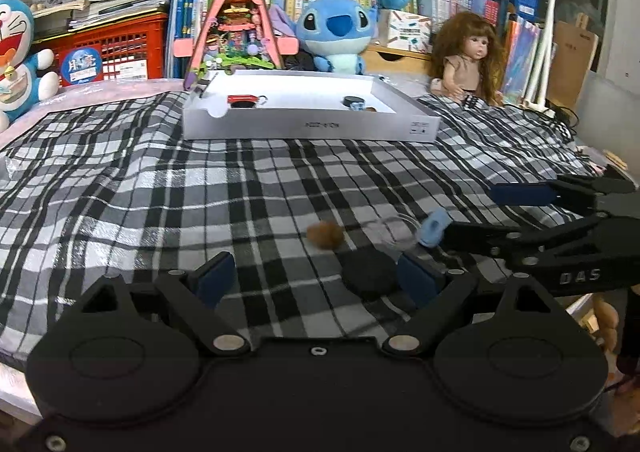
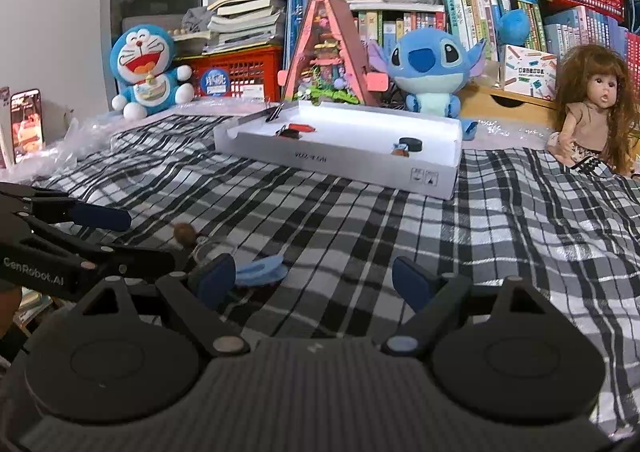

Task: Organize rigid objects
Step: 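Withdraw both grippers and lower them toward a black lid and blue clip, then grasp the black lid with the left gripper while the right grasps the blue clip, then carry the black lid and blue clip over the white tray with both grippers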

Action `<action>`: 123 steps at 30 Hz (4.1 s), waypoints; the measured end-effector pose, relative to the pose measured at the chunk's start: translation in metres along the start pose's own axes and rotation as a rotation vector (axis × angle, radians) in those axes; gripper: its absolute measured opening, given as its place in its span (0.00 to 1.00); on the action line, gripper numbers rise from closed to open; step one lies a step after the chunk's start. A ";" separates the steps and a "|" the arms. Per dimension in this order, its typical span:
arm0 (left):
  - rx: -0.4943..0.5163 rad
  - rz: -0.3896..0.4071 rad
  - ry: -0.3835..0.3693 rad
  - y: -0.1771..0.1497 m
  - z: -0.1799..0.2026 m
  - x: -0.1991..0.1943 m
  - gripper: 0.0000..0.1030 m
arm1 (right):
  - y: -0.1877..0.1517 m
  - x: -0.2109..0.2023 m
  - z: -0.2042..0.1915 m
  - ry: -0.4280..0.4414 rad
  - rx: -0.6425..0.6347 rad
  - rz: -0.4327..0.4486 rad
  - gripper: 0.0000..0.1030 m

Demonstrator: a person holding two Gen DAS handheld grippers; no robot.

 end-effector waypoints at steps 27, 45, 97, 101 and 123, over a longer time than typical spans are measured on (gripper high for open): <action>0.021 0.037 -0.003 0.000 0.010 -0.005 0.29 | -0.002 0.008 -0.023 0.024 -0.081 -0.006 0.85; -0.010 0.066 0.040 0.013 0.000 -0.006 0.29 | 0.004 0.009 -0.031 -0.039 -0.075 -0.018 0.40; -0.191 -0.047 0.140 0.214 -0.093 0.194 0.29 | 0.160 0.150 0.102 -0.172 0.411 -0.143 0.40; -0.189 -0.088 0.156 0.216 -0.100 0.221 0.29 | 0.163 0.173 0.112 -0.182 0.451 -0.170 0.40; -0.180 -0.113 0.183 0.209 -0.105 0.291 0.29 | 0.150 0.247 0.133 -0.241 0.431 -0.213 0.40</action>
Point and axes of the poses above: each gripper's, at about its wrist camera, not at the fingertips, and x roughly the way its jaws point, z to its right, y to its top, the point moved 3 cm from there along x, roughly the way its jaws point, and after that the axes turned 2 degrees about z, right-handed, at the moved point
